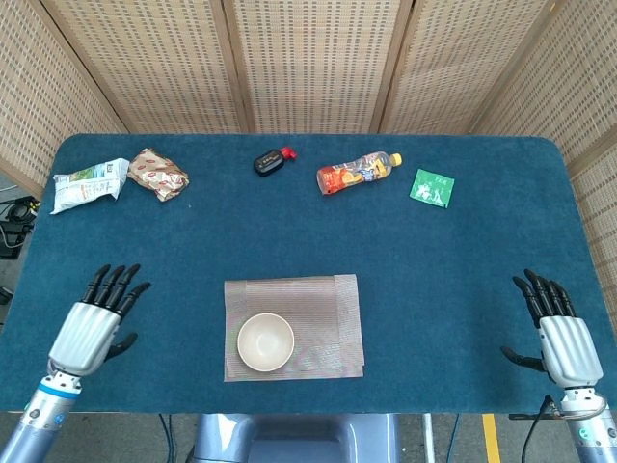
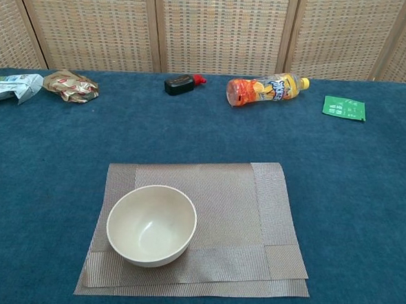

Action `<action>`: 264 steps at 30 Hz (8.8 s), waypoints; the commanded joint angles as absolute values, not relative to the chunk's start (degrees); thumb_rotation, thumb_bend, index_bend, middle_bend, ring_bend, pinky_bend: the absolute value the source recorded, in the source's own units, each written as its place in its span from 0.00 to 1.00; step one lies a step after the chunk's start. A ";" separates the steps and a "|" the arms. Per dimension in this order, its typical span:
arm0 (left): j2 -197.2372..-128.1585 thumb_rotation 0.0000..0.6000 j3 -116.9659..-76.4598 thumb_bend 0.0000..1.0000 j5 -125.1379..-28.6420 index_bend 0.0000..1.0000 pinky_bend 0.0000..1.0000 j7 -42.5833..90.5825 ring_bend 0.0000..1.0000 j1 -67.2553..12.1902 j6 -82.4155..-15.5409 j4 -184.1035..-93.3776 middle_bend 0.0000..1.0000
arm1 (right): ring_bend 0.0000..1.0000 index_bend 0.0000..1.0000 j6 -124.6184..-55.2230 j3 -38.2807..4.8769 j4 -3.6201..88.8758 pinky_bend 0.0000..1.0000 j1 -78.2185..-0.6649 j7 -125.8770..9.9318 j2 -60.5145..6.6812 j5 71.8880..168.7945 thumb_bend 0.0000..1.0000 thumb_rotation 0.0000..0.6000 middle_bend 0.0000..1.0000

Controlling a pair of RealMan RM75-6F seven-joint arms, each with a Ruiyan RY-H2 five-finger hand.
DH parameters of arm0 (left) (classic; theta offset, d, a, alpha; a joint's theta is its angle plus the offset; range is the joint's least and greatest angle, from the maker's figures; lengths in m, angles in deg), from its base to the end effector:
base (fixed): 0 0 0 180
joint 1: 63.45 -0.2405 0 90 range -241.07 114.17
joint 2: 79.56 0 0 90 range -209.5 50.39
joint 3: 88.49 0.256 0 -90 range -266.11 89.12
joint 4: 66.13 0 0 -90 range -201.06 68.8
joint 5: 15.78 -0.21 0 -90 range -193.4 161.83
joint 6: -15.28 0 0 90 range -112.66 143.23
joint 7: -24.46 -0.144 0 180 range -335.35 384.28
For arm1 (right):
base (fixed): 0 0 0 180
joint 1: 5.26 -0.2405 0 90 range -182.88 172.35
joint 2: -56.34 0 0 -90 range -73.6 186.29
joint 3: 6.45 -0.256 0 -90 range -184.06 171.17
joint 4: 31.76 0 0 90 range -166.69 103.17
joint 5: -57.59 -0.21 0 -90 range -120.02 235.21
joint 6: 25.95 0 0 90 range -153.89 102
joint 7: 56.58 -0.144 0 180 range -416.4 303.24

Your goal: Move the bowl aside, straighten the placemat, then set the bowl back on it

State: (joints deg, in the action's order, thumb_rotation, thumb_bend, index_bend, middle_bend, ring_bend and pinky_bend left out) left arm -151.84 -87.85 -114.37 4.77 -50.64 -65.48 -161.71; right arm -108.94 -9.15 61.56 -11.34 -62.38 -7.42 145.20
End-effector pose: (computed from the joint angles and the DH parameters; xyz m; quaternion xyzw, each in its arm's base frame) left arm -0.2352 0.1950 0.0846 -0.7295 -0.2589 -0.3951 0.4947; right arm -0.3026 -0.1865 0.1527 0.5925 -0.4197 0.4202 0.5444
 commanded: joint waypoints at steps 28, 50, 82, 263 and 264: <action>-174.41 1.00 -87.81 0.23 -109.78 0.47 0.00 -19.10 0.00 -41.25 -44.46 -159.67 0.00 | 0.00 0.00 -108.64 -9.72 60.99 0.00 -11.33 -67.40 -5.92 144.47 0.02 1.00 0.00; -177.98 1.00 -89.24 0.42 -108.71 0.69 0.00 -17.08 0.00 -39.64 -48.80 -154.17 0.00 | 0.00 0.00 -108.93 -9.71 60.96 0.00 -11.19 -68.37 -5.58 144.74 0.02 1.00 0.00; -161.62 1.00 -92.58 0.41 -97.03 0.63 0.00 12.02 0.00 -44.15 -53.31 -137.56 0.00 | 0.00 0.00 -108.34 -9.07 62.00 0.00 -11.38 -65.46 -6.23 145.24 0.02 1.00 0.00; -160.88 1.00 -106.13 0.48 -93.38 0.60 0.00 -10.59 0.00 -32.22 -47.67 -165.62 0.00 | 0.00 0.00 -105.83 -10.44 59.43 0.00 -12.28 -70.44 -5.81 141.81 0.02 1.00 0.00; -160.75 1.00 -107.08 0.48 -91.67 0.60 0.00 -10.68 0.00 -31.44 -46.95 -164.89 0.00 | 0.00 0.00 -105.53 -10.51 59.27 0.00 -12.39 -70.29 -5.91 141.51 0.02 1.00 0.00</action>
